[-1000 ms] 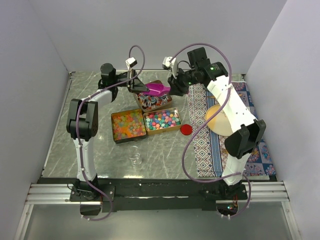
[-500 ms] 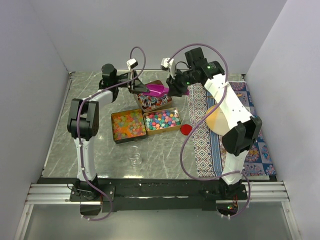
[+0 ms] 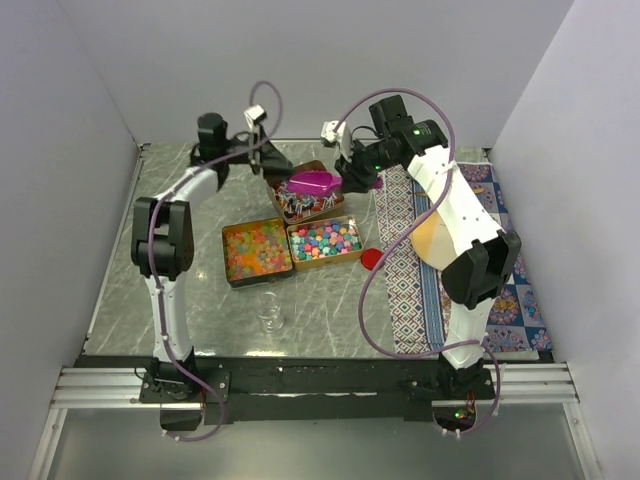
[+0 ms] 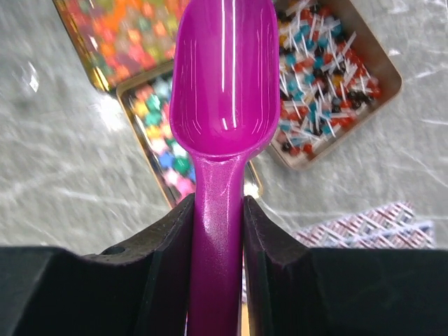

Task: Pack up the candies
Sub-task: Pick up the spatula from the center of the board, then scoop the fake candies from the storage box.

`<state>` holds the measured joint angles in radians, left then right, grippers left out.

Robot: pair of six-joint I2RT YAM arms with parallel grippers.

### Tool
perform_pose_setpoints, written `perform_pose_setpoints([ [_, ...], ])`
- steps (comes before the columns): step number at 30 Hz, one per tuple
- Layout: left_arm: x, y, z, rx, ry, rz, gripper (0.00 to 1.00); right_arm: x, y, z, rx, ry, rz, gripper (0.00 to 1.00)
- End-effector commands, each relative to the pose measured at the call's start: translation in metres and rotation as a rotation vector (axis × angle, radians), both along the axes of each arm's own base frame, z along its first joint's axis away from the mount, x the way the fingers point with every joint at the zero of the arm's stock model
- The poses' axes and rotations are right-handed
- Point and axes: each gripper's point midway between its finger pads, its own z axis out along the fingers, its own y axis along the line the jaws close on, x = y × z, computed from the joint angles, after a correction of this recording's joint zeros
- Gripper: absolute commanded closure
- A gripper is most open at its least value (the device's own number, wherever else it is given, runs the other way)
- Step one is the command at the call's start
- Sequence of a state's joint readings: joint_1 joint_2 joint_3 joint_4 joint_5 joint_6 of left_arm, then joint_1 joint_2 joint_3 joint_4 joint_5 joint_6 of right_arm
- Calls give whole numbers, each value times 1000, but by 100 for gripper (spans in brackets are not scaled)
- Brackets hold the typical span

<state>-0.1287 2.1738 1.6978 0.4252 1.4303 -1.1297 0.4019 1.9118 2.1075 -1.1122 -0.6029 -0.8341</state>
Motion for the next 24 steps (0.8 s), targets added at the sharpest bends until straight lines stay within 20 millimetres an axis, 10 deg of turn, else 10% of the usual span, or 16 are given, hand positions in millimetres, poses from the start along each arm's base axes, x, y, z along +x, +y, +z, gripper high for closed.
perform_pose_setpoints([
  [1, 37, 79, 26, 152, -160, 295, 27, -3, -41, 3, -156, -109, 80, 100],
  [6, 44, 160, -42, 623, -176, 599, 27, -3, -70, -15, -406, -188, 277, 100],
  [10, 11, 194, -82, 786, 22, 752, 39, 1, -91, -20, -599, -255, 403, 100],
  [19, -53, 207, -131, 831, 287, 903, 93, -4, -111, -41, -849, -284, 620, 100],
  [24, -65, 215, -158, 902, 369, 915, 99, -7, -102, -55, -904, -248, 638, 100],
])
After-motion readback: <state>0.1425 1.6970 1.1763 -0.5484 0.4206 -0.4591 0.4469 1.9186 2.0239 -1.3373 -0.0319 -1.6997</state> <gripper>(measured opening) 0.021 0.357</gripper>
